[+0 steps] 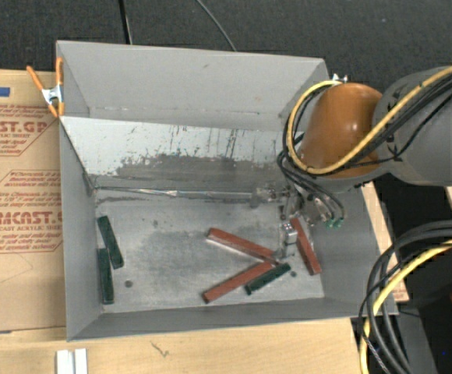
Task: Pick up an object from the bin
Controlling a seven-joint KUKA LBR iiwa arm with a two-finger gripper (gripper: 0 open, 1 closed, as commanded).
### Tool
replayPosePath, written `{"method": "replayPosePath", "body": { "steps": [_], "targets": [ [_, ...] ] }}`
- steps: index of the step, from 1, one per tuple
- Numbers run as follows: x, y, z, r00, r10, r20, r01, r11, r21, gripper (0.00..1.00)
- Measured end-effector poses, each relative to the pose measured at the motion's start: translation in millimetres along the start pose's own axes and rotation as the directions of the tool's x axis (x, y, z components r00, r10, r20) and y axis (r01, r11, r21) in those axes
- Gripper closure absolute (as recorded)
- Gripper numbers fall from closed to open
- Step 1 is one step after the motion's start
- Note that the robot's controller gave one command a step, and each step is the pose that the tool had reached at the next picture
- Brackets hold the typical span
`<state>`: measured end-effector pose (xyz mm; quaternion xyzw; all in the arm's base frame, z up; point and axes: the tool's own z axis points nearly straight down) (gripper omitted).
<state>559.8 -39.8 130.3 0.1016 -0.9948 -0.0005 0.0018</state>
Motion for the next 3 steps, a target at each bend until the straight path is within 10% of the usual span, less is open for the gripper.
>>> {"method": "replayPosePath", "body": {
  "steps": [1,2,3],
  "targets": [
    [69.6,-19.8,61.3,0.977,0.215,0.002,-0.215,0.977,0.0,1.0],
    [69.6,-19.7,61.3,0.977,0.214,0.002,-0.214,0.977,0.0,1.0],
    [80.6,-35.8,-93.3,0.969,0.247,0.008,-0.247,0.969,0.001,1.0]
  ]
}}
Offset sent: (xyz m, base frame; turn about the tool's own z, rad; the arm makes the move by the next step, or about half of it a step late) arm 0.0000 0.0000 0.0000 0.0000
